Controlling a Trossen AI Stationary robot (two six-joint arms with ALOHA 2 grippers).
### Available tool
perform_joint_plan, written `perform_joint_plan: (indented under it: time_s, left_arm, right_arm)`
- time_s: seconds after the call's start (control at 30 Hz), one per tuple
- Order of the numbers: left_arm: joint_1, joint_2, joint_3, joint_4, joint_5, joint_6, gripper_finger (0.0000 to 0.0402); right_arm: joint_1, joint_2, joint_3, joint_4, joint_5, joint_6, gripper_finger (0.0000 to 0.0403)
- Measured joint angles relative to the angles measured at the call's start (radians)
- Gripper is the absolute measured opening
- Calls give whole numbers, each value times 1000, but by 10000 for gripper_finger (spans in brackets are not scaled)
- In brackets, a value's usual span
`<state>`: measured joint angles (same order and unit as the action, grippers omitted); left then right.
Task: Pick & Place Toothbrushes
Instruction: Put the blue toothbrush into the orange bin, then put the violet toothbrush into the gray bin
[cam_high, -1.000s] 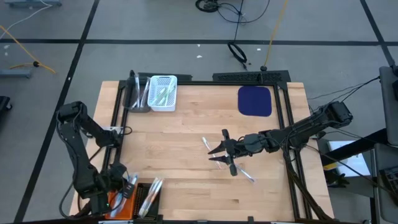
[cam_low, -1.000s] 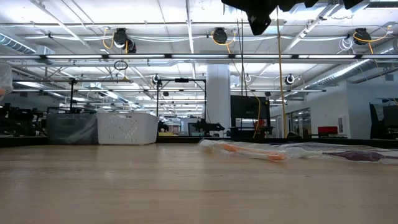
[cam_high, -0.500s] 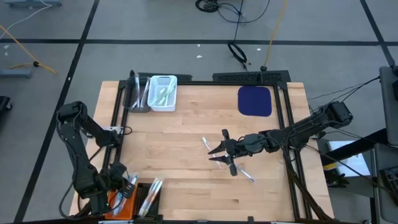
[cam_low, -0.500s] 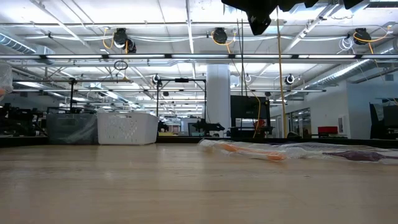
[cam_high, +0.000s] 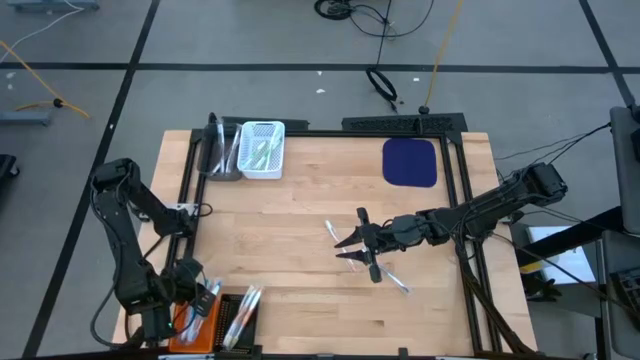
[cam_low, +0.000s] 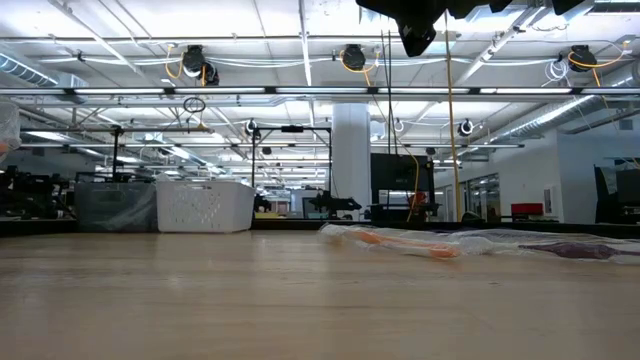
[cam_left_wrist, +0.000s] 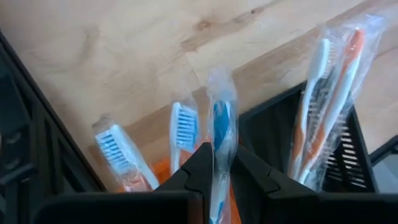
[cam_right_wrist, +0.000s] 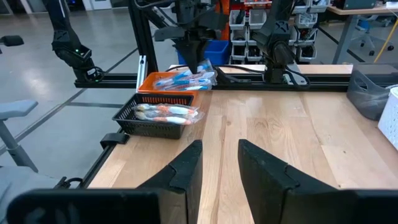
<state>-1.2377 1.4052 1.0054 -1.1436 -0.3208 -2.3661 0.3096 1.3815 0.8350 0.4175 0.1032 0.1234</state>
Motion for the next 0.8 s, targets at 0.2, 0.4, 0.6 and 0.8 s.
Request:
perform_joint_plan:
  time_s: [0.2,0.4,0.6,0.8]
  left_arm:
    - [0,0,0,-13,3,9,58]
    - [0,0,0,-8,5,34,107]
    - [0,-30,0,-11,4,53,157]
    - [26,-151,0,-47,-194,179,174]
  right_arm:
    - [0,0,0,0,0,0,93]
    - [0,0,0,0,0,0,93]
    - [0,0,0,0,0,0,93]
    - [0,0,0,-31,0,0,93]
